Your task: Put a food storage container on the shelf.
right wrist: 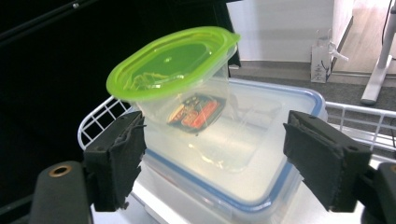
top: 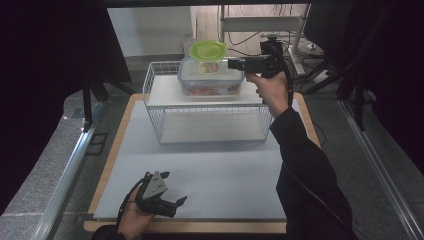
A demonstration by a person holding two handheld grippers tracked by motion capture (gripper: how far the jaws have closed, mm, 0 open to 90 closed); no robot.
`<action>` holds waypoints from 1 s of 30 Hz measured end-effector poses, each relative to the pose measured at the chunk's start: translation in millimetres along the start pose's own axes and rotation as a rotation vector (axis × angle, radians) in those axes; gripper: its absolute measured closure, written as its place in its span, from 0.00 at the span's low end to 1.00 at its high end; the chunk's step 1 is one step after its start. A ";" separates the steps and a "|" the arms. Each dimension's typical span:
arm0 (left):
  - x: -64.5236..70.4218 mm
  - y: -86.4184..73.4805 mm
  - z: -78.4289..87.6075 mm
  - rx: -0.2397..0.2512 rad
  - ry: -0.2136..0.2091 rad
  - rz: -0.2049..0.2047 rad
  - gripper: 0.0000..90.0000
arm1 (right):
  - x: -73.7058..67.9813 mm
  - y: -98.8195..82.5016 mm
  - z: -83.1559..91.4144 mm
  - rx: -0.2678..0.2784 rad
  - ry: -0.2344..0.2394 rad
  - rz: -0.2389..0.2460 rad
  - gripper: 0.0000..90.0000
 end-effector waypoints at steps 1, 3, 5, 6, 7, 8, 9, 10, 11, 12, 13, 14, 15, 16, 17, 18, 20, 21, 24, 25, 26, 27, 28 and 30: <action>0.0 0.0 0.0 0.000 0.000 0.000 0.05 | -0.5 -1.5 1.0 0.000 -0.002 0.008 0.22; 0.2 0.1 -0.3 -0.001 -0.003 0.003 0.05 | -2.0 -4.9 3.4 -0.004 -0.008 0.026 0.20; 0.3 0.2 -0.5 -0.002 -0.005 0.006 0.05 | -3.9 -8.7 5.5 -0.009 -0.013 0.045 0.19; 0.3 0.2 -0.6 -0.002 -0.007 0.008 0.05 | -5.1 -10.5 6.5 -0.013 -0.013 0.055 0.18; 0.4 0.3 -0.6 -0.002 -0.008 0.011 0.05 | -6.5 -12.3 7.6 -0.015 -0.014 0.064 0.17; 0.4 0.4 -0.6 -0.002 -0.010 0.013 0.05 | -8.0 -14.1 8.8 -0.016 -0.016 0.072 0.16; 0.4 0.5 -0.6 -0.001 -0.011 0.014 0.05 | -9.7 -16.1 10.1 -0.020 -0.012 0.079 0.16; 0.4 0.6 -0.6 -0.001 -0.012 0.015 0.05 | -11.5 -18.0 11.4 -0.022 -0.010 0.088 0.15; 0.4 0.6 -0.6 -0.001 -0.013 0.017 0.05 | -13.6 -20.1 12.7 -0.025 -0.008 0.096 0.14; 0.4 0.6 -0.7 -0.002 -0.013 0.018 0.05 | -15.7 -22.4 13.9 -0.025 -0.005 0.109 0.13; 0.5 0.5 -0.8 -0.002 -0.015 0.019 0.05 | -18.2 -24.8 15.1 -0.029 -0.003 0.121 0.12; 0.5 0.5 -0.9 -0.002 -0.015 0.019 0.05 | -21.6 -28.3 16.4 -0.034 -0.001 0.134 0.12; 0.6 0.6 -0.9 -0.001 -0.015 0.019 0.05 | -24.3 -31.4 17.5 -0.038 0.002 0.146 0.11; 0.6 0.6 -0.9 -0.001 -0.016 0.020 0.05 | -26.2 -33.9 18.2 -0.039 0.004 0.156 0.10; 0.7 0.6 -1.0 -0.001 -0.016 0.020 0.05 | -29.4 -38.1 19.3 -0.045 0.004 0.175 0.10; 0.7 0.6 -1.1 -0.002 -0.016 0.020 0.05 | -31.3 -40.8 19.9 -0.049 0.002 0.183 0.09; 0.9 0.5 -1.3 -0.003 -0.016 0.019 0.05 | -35.4 -48.4 21.1 -0.058 -0.001 0.210 0.08; 0.9 0.6 -1.2 -0.005 -0.017 0.017 0.05 | -37.3 -52.2 21.4 -0.063 -0.003 0.223 0.07; 1.2 0.4 -1.6 -0.007 -0.018 0.014 0.05 | -42.0 -63.6 22.2 -0.084 -0.001 0.254 0.05; 1.3 0.4 -1.7 -0.006 -0.018 0.015 0.05 | -43.4 -67.2 22.8 -0.090 -0.002 0.266 0.05; 1.3 0.4 -1.7 -0.006 -0.017 0.014 0.05 | -44.8 -70.6 23.2 -0.093 -0.001 0.274 0.05; 1.4 0.4 -1.7 -0.006 -0.018 0.014 0.05 | -46.0 -73.8 23.9 -0.095 0.001 0.281 0.04; 1.4 0.4 -1.7 -0.006 -0.018 0.014 0.05 | -47.1 -76.9 24.7 -0.095 0.004 0.285 0.04; 1.4 0.4 -1.8 -0.007 -0.017 0.013 0.05 | -49.2 -82.9 26.3 -0.097 0.019 0.281 0.04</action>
Point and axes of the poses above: each handheld gripper's, and its own axes: z roughly backward along the jaws, y roughly out of its top, x roughly to its right, the point moved 1 cm from there along -z, roughly forward along the jaws, and after that the axes turned 6 degrees about y, right-handed, at the moved point
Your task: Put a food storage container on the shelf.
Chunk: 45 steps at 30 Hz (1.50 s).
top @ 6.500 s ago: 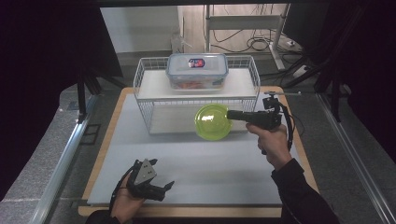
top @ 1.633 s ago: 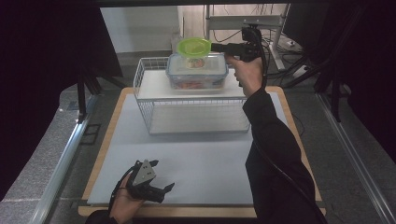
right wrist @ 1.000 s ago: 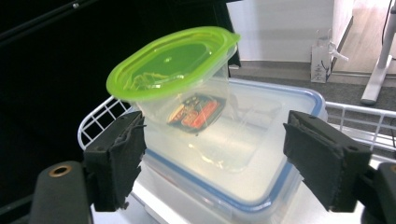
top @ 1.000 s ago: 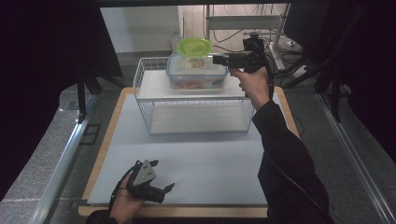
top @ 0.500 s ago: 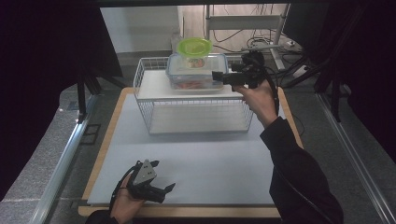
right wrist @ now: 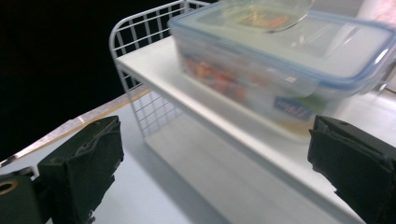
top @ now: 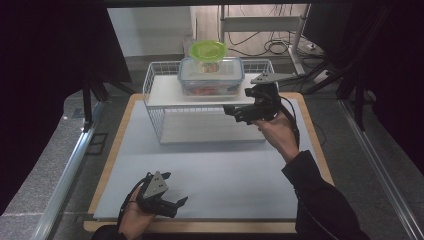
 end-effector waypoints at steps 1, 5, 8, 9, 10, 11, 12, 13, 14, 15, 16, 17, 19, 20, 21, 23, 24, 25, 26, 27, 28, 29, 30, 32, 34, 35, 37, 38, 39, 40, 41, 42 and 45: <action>0.0 -0.1 -0.2 0.000 0.001 -0.002 0.05 | -1.6 -2.5 0.4 0.000 0.006 -0.003 0.03; 0.8 0.0 -0.6 -0.002 0.000 -0.004 0.05 | -7.2 -12.2 2.4 0.004 0.021 0.000 0.03; 1.1 0.1 -0.7 -0.004 -0.001 -0.006 0.05 | -10.8 -20.3 3.5 0.002 0.026 0.005 0.02; 1.1 0.2 -0.7 -0.004 -0.002 -0.005 0.05 | -11.7 -23.2 3.7 -0.004 0.025 0.007 0.02; 1.0 0.2 -0.7 -0.004 -0.002 -0.005 0.05 | -12.5 -26.0 3.9 -0.008 0.025 0.010 0.02; 0.5 0.1 -0.3 -0.009 -0.001 -0.011 0.05 | -13.3 -29.0 4.2 -0.010 0.025 0.010 0.02; 0.4 0.1 -0.3 -0.009 -0.001 -0.012 0.05 | -13.9 -32.1 4.2 -0.011 0.025 0.011 0.02; 0.4 0.2 -0.2 -0.010 -0.002 -0.012 0.05 | -14.5 -35.1 4.5 -0.014 0.023 0.013 0.02; 0.5 0.3 -0.1 -0.012 -0.002 -0.012 0.05 | -14.9 -38.2 4.8 -0.017 0.020 0.016 0.02; 0.5 0.3 -0.2 -0.012 -0.002 -0.012 0.05 | -15.4 -42.2 5.2 -0.021 0.021 0.017 0.02; 0.5 0.3 -0.2 -0.013 -0.002 -0.012 0.05 | -15.6 -44.6 5.4 -0.022 0.020 0.018 0.02; 0.5 0.3 -0.3 -0.013 -0.003 -0.012 0.05 | -15.7 -48.0 5.7 -0.023 0.019 0.020 0.02; 0.7 0.2 -0.4 -0.012 -0.004 -0.008 0.05 | -16.5 -55.2 6.7 -0.022 0.016 0.029 0.02; 0.6 0.2 -0.3 -0.014 -0.003 -0.011 0.05 | -16.8 -58.8 7.2 -0.020 0.014 0.035 0.02; 0.6 0.1 -0.3 -0.014 -0.003 -0.010 0.05 | -17.1 -62.6 7.9 -0.022 0.013 0.039 0.02; 0.6 0.1 -0.3 -0.014 -0.002 -0.010 0.06 | -17.5 -70.5 9.4 -0.025 0.009 0.043 0.02; 0.6 0.2 -0.3 -0.015 -0.002 -0.010 0.06 | -17.6 -74.5 10.3 -0.026 0.007 0.045 0.02; 0.7 0.2 -0.4 -0.015 -0.002 -0.011 0.06 | -17.6 -78.7 11.2 -0.027 0.003 0.045 0.02; 0.8 0.2 -0.5 -0.016 -0.002 -0.011 0.06 | -17.2 -83.0 12.1 -0.027 0.001 0.046 0.02; 0.9 0.2 -0.6 -0.017 -0.001 -0.012 0.06 | -17.0 -87.4 13.1 -0.028 0.005 0.041 0.02; 0.9 0.2 -0.7 -0.018 -0.001 -0.012 0.06 | -16.6 -91.7 14.3 -0.030 0.007 0.037 0.02; 1.2 0.1 -0.8 -0.018 -0.002 -0.008 0.06 | -16.2 -96.0 15.4 -0.030 0.008 0.033 0.01; 1.3 0.1 -0.9 -0.018 -0.001 -0.008 0.06 | -16.0 -100.3 16.4 -0.028 0.009 0.028 0.01; 1.3 0.0 -0.9 -0.019 -0.003 -0.006 0.05 | -15.4 -108.9 18.2 -0.025 0.008 0.022 0.01; 1.3 0.1 -0.7 -0.018 -0.002 -0.008 0.05 | -14.9 -112.9 18.0 -0.055 0.007 0.032 0.00; 1.1 0.1 -0.6 -0.018 -0.001 -0.011 0.05 | -15.8 -114.6 18.4 -0.060 0.004 0.035 0.00; 0.9 0.1 -0.4 -0.017 0.000 -0.010 0.05 | -18.4 -118.0 20.3 -0.045 -0.007 0.039 0.00; 0.8 0.1 -0.4 -0.016 -0.001 -0.009 0.05 | -20.1 -120.2 21.1 -0.052 -0.011 0.042 0.00; 0.7 -0.1 -0.2 -0.015 0.000 -0.008 0.05 | -21.1 -121.5 21.5 -0.055 -0.015 0.046 0.00; 0.6 -0.1 -0.1 -0.015 0.000 -0.008 0.05 | -22.7 -124.0 22.5 -0.062 -0.025 0.050 0.00; 0.9 -0.1 -0.3 -0.011 0.000 -0.003 0.05 | -23.4 -125.5 23.0 -0.062 -0.029 0.052 0.00; 0.9 -0.1 -0.1 -0.011 0.000 -0.004 0.05 | -24.3 -127.4 23.9 -0.062 -0.028 0.048 0.00; 0.9 -0.1 -0.3 -0.009 -0.003 0.000 0.05 | -26.2 -132.3 26.0 -0.062 -0.021 0.036 0.00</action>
Point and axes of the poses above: each handheld gripper's, and its own axes: z roughly backward along the jaws, y roughly out of its top, x roughly to its right, the point moved 1 cm from there along -z, roughly forward along the jaws, and after that the axes turned 6 degrees about y, right-handed, at the moved point
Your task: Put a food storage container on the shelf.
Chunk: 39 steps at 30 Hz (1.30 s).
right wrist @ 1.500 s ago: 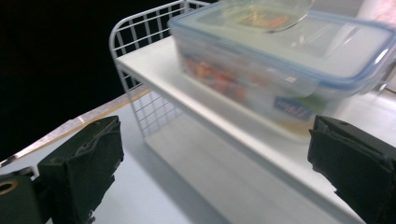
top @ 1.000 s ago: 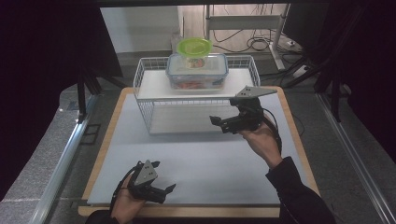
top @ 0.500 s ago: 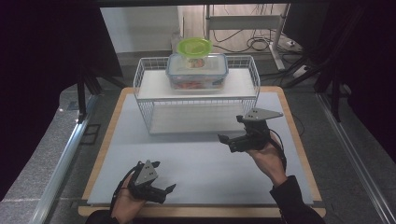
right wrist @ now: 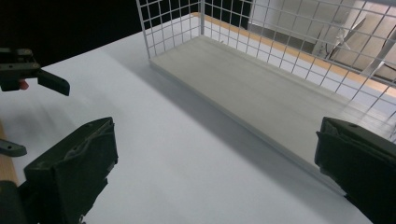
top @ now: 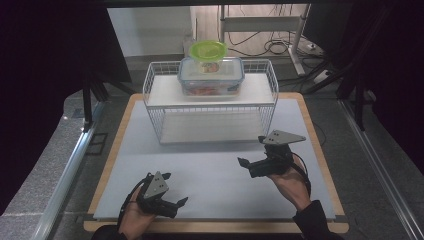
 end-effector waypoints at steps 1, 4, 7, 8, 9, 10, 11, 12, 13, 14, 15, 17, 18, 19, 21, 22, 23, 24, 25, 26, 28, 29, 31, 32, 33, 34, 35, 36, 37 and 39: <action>-0.1 0.0 -0.1 0.001 -0.001 0.001 0.05 | -0.7 -1.8 0.5 0.000 0.002 -0.003 0.00; 0.0 -0.3 -0.2 0.001 0.001 0.003 0.05 | -2.9 -7.9 1.4 -0.011 0.004 -0.005 0.00; -0.4 -0.4 -0.2 0.002 0.004 0.000 0.05 | -4.8 -14.9 2.8 -0.023 0.002 0.001 0.00; -0.5 -0.5 -0.2 0.002 0.004 -0.001 0.05 | -5.4 -17.3 3.4 -0.024 -0.005 0.005 0.00; -0.5 -0.6 -0.2 0.002 0.004 -0.001 0.05 | -5.9 -19.6 4.3 -0.027 -0.011 0.007 0.00; -0.4 -0.7 -0.3 0.001 0.004 0.000 0.05 | -6.3 -21.8 5.2 -0.029 -0.017 0.008 0.00; -0.6 -0.8 -0.4 0.001 0.005 -0.001 0.05 | -6.6 -23.8 6.3 -0.030 -0.024 0.009 0.00; -0.4 -0.9 -0.5 0.000 0.004 0.000 0.05 | -7.0 -25.9 7.5 -0.031 -0.028 0.005 0.00; -0.4 -1.0 -0.6 0.001 0.004 -0.001 0.05 | -7.1 -27.9 8.8 -0.032 -0.030 0.002 0.00; -0.4 -1.0 -0.6 0.001 0.004 0.000 0.05 | -7.3 -30.0 10.2 -0.033 -0.032 -0.003 0.00; -0.5 -1.0 -0.6 0.002 0.004 0.000 0.05 | -7.4 -32.2 11.6 -0.032 -0.034 -0.006 0.00; -0.5 -1.2 -0.8 0.003 0.005 0.002 0.05 | -7.4 -36.9 14.6 -0.035 -0.045 -0.012 0.00; -0.5 -1.3 -1.0 0.003 0.006 0.002 0.05 | -7.4 -39.6 15.9 -0.036 -0.050 -0.015 0.00; -0.5 -1.3 -1.0 0.003 0.007 0.002 0.05 | -7.0 -42.4 17.2 -0.036 -0.055 -0.015 0.00; -0.5 -1.2 -0.9 0.002 0.006 0.000 0.05 | -6.6 -48.6 19.8 -0.040 -0.063 -0.022 0.00; -0.4 -1.2 -1.0 0.002 0.007 0.000 0.05 | -6.4 -51.8 21.0 -0.042 -0.066 -0.026 0.00; -0.5 -1.3 -1.1 0.001 0.008 -0.001 0.05 | -6.1 -55.1 22.2 -0.045 -0.070 -0.029 0.00; -0.5 -1.5 -1.3 0.001 0.008 -0.002 0.05 | -5.8 -58.4 23.3 -0.046 -0.074 -0.033 0.00; -0.5 -1.5 -1.5 0.001 0.008 -0.003 0.05 | -5.4 -61.7 24.4 -0.047 -0.077 -0.037 0.00; -0.5 -1.6 -1.5 0.001 0.009 -0.004 0.05 | -5.0 -65.0 25.2 -0.050 -0.083 -0.042 0.00; -0.7 -1.8 -1.5 -0.001 0.010 -0.008 0.05 | -4.2 -72.4 26.8 -0.055 -0.093 -0.053 0.00; -0.7 -1.9 -1.6 -0.001 0.010 -0.008 0.05 | -4.1 -74.8 27.1 -0.056 -0.097 -0.056 0.00; -0.4 -1.9 -1.8 0.001 0.011 -0.007 0.05 | -3.9 -80.6 27.5 -0.063 -0.103 -0.065 0.00; -0.4 -1.9 -1.9 0.001 0.011 -0.007 0.05 | -3.9 -83.5 27.3 -0.067 -0.104 -0.068 0.00; -0.3 -1.9 -1.9 0.001 0.011 -0.007 0.05 | -4.0 -86.8 26.7 -0.078 -0.105 -0.069 0.00; -0.2 -2.0 -2.0 0.000 0.012 -0.008 0.05 | -4.2 -88.9 26.2 -0.087 -0.109 -0.066 0.00; -0.2 -2.1 -2.1 0.000 0.011 -0.008 0.05 | -4.6 -91.6 25.3 -0.099 -0.115 -0.065 0.00; -0.2 -2.1 -2.2 -0.001 0.012 -0.009 0.05 | -4.6 -94.3 24.4 -0.112 -0.122 -0.060 0.00; -0.3 -2.2 -2.1 -0.002 0.013 -0.013 0.05 | -4.5 -97.1 23.4 -0.122 -0.124 -0.059 0.00; -0.2 -2.3 -2.1 -0.002 0.013 -0.014 0.05 | -4.1 -102.7 21.3 -0.141 -0.123 -0.071 0.00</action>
Point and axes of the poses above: each handheld gripper's, and its own axes: z roughly backward along the jaws, y roughly out of its top, x roughly to its right, the point moved 1 cm from there along -z, roughly forward along the jaws, and after that the axes turned 6 degrees about y, right-handed, at the moved point
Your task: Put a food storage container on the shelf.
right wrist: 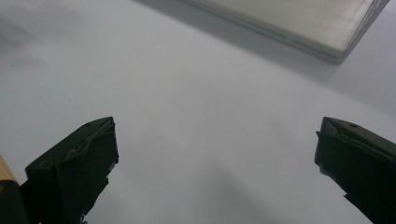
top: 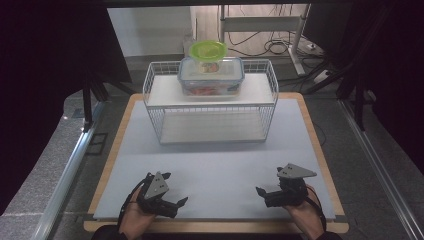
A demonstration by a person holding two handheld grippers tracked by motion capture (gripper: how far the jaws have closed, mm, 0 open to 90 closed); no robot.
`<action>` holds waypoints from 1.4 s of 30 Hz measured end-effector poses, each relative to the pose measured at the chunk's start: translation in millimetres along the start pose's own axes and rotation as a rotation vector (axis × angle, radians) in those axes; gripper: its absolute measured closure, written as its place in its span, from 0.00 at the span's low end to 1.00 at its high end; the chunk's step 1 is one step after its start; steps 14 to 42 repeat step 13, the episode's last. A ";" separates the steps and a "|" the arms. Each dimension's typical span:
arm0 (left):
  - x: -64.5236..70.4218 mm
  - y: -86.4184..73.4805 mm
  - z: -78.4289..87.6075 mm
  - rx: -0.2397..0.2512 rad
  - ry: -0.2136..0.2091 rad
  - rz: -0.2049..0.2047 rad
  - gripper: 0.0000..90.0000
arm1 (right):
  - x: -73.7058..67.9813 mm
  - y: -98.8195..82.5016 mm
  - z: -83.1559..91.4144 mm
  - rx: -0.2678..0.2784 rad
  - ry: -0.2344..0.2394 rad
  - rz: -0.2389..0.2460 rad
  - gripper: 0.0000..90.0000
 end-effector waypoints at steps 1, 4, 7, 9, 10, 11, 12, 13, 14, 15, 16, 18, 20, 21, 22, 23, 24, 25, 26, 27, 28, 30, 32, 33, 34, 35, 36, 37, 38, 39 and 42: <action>0.0 0.0 0.0 0.000 0.000 -0.001 0.05 | 0.3 -2.7 -1.6 -0.009 0.002 -0.005 0.00; 0.2 -0.2 -0.3 -0.002 0.000 -0.003 0.05 | 1.6 -10.5 -6.6 -0.041 0.005 -0.013 0.00; 0.3 -0.3 -0.3 -0.003 0.000 -0.005 0.05 | 4.7 -14.0 -9.3 -0.065 0.005 -0.022 0.00; 0.2 -0.5 -0.4 -0.003 -0.001 -0.005 0.05 | 6.3 -14.7 -9.5 -0.064 0.009 -0.036 0.00; 0.1 -0.4 -0.4 -0.003 -0.001 -0.005 0.05 | 7.1 -15.3 -9.6 -0.067 0.009 -0.036 0.00; 0.1 -0.2 -0.4 -0.002 0.000 -0.005 0.05 | 7.6 -15.6 -9.8 -0.069 0.009 -0.038 0.00; 0.1 0.0 -0.4 0.000 0.000 -0.005 0.05 | 7.7 -15.8 -10.3 -0.068 0.009 -0.041 0.00; 0.0 0.1 -0.4 -0.001 0.000 -0.006 0.05 | 8.1 -15.9 -10.5 -0.068 0.009 -0.039 0.00; 0.0 0.1 -0.4 -0.001 0.000 -0.006 0.05 | 8.1 -15.9 -10.5 -0.068 0.009 -0.039 0.00; 0.0 0.1 -0.4 -0.001 0.000 -0.006 0.05 | 8.1 -15.9 -10.5 -0.068 0.009 -0.039 0.00; 0.0 0.1 -0.4 -0.001 0.000 -0.006 0.05 | 8.1 -15.9 -10.5 -0.068 0.009 -0.039 0.00; 0.0 0.1 -0.4 -0.001 0.000 -0.006 0.05 | 8.1 -15.9 -10.5 -0.068 0.009 -0.039 0.00; 0.0 0.1 -0.4 -0.001 0.000 -0.006 0.05 | 8.1 -15.9 -10.5 -0.068 0.009 -0.039 0.00; 0.0 0.1 -0.4 -0.001 0.000 -0.006 0.05 | 8.1 -15.9 -10.5 -0.068 0.009 -0.039 0.00; 0.0 0.1 -0.4 -0.001 0.000 -0.006 0.05 | 8.1 -15.9 -10.5 -0.068 0.009 -0.039 0.00; 0.0 0.1 -0.4 -0.001 0.000 -0.006 0.05 | 8.1 -15.9 -10.5 -0.068 0.009 -0.039 0.00; 0.0 0.1 -0.4 -0.001 0.000 -0.006 0.05 | 8.1 -15.9 -10.5 -0.068 0.009 -0.039 0.00; 0.0 0.1 -0.4 -0.001 0.000 -0.006 0.05 | 8.1 -15.9 -10.5 -0.068 0.009 -0.039 0.00; 0.0 0.1 -0.4 -0.001 0.000 -0.006 0.05 | 8.1 -15.9 -10.5 -0.068 0.009 -0.039 0.00; 0.0 0.1 -0.4 -0.001 0.000 -0.006 0.05 | 8.1 -15.9 -10.5 -0.068 0.009 -0.039 0.00; 0.0 0.1 -0.4 -0.001 0.000 -0.006 0.05 | 8.1 -15.9 -10.5 -0.068 0.009 -0.039 0.00; 0.0 0.1 -0.4 -0.001 0.000 -0.006 0.05 | 8.1 -15.9 -10.5 -0.068 0.009 -0.039 0.00; 0.0 0.1 -0.4 -0.001 0.000 -0.006 0.05 | 8.1 -15.9 -10.5 -0.068 0.009 -0.039 0.00; 0.0 0.1 -0.4 -0.001 0.000 -0.006 0.05 | 8.1 -15.9 -10.5 -0.068 0.009 -0.039 0.00; 0.0 0.1 -0.4 -0.001 0.000 -0.006 0.05 | 8.1 -15.9 -10.5 -0.068 0.009 -0.039 0.00; 0.0 0.1 -0.4 -0.001 0.000 -0.006 0.05 | 8.1 -15.9 -10.5 -0.068 0.009 -0.039 0.00; 0.0 0.1 -0.4 -0.001 0.000 -0.006 0.05 | 8.1 -15.9 -10.5 -0.068 0.009 -0.039 0.00; 0.0 0.1 -0.4 -0.001 0.000 -0.006 0.05 | 8.1 -15.9 -10.5 -0.068 0.009 -0.039 0.00; 0.0 0.1 -0.4 -0.001 0.000 -0.006 0.05 | 8.1 -15.9 -10.5 -0.068 0.009 -0.039 0.00; 0.0 0.1 -0.4 -0.001 0.000 -0.006 0.05 | 8.1 -15.9 -10.5 -0.068 0.009 -0.039 0.00; 0.0 0.1 -0.4 -0.001 0.000 -0.006 0.05 | 8.1 -15.9 -10.5 -0.068 0.009 -0.039 0.00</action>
Point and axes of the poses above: each handheld gripper's, and its own axes: z roughly backward along the jaws, y roughly out of its top, x roughly to its right, the point moved 1 cm from there along -z, roughly forward along the jaws, and after that the axes turned 6 degrees about y, right-handed, at the moved point
